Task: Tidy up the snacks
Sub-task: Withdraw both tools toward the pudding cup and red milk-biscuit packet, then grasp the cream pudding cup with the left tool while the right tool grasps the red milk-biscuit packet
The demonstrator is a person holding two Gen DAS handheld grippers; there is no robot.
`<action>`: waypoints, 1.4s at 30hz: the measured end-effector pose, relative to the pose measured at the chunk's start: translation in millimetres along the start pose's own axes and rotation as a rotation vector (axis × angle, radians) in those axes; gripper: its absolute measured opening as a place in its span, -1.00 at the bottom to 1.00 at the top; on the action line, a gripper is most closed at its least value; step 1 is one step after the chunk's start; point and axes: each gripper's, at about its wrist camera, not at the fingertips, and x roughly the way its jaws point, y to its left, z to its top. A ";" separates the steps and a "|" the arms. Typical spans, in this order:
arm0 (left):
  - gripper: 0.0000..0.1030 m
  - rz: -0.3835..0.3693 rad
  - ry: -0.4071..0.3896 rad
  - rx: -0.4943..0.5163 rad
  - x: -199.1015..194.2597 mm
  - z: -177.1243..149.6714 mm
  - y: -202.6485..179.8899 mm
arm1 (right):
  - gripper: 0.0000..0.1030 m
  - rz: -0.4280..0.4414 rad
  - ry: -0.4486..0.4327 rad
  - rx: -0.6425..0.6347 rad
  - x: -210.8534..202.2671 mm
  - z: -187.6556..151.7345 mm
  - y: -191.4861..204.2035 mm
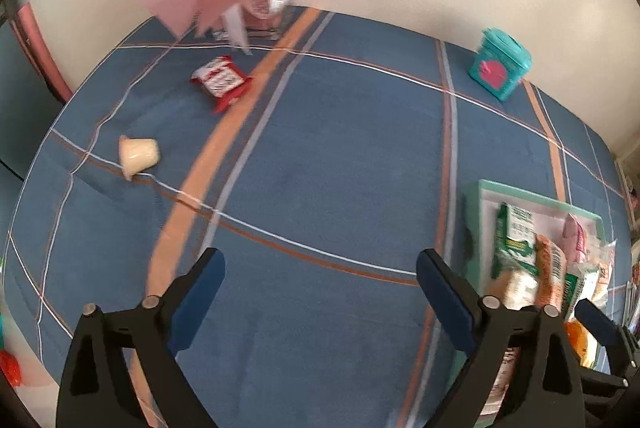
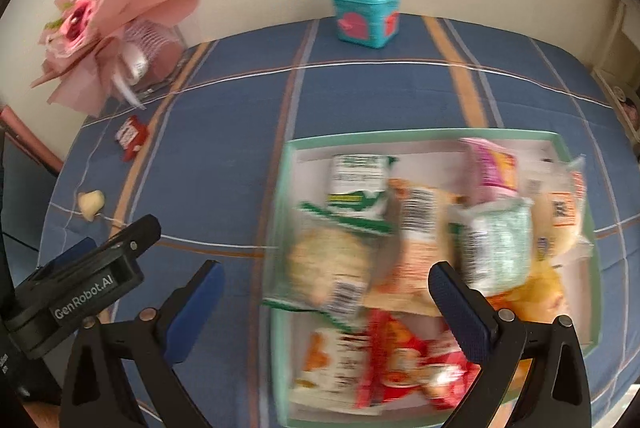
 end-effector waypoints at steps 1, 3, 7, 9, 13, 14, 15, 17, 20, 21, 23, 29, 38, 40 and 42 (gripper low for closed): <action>0.98 0.002 -0.003 -0.012 0.2 2.0 8.6 | 1.00 0.007 -0.003 -0.004 0.8 -0.7 5.7; 0.99 0.006 -0.011 -0.031 -0.4 7.2 27.0 | 1.00 0.035 -0.012 -0.027 4.2 -0.5 25.5; 0.99 0.016 -0.045 -0.008 -0.5 15.5 65.4 | 1.00 0.071 -0.018 -0.083 11.5 -1.5 57.8; 0.99 0.033 -0.043 -0.004 1.9 19.6 89.1 | 1.00 0.089 -0.023 -0.123 16.0 -1.7 78.3; 0.99 0.009 -0.036 -0.044 7.6 32.9 142.7 | 1.00 0.132 -0.020 -0.174 27.2 0.2 110.6; 0.99 -0.003 -0.033 -0.055 9.9 36.0 155.9 | 1.00 0.141 -0.016 -0.184 31.0 0.6 118.5; 0.99 -0.009 -0.028 -0.064 12.6 38.0 164.2 | 1.00 0.147 -0.012 -0.192 34.7 1.2 125.4; 0.99 -0.015 -0.015 -0.078 19.5 42.8 178.3 | 1.00 0.151 -0.001 -0.203 44.9 3.5 140.8; 0.99 -0.015 0.001 -0.091 31.2 49.9 191.1 | 1.00 0.151 0.006 -0.230 59.5 11.9 160.9; 0.98 -0.019 0.002 -0.094 35.1 51.7 193.1 | 1.00 0.148 0.006 -0.245 65.2 18.0 168.0; 0.97 -0.045 0.004 -0.088 42.7 54.3 195.6 | 0.98 0.148 -0.002 -0.266 73.0 29.3 177.1; 0.73 -0.068 0.004 -0.065 68.0 59.6 189.7 | 0.86 0.150 -0.048 -0.372 94.4 78.1 215.0; 0.49 -0.042 -0.030 -0.051 97.8 73.5 177.5 | 0.70 0.095 -0.084 -0.576 141.7 107.6 275.4; 0.43 -0.033 -0.035 -0.044 104.0 75.3 176.9 | 0.62 0.087 -0.082 -0.598 151.3 110.4 282.0; 0.33 -0.004 -0.055 -0.028 105.3 74.3 174.9 | 0.53 0.076 -0.083 -0.619 158.9 112.1 288.7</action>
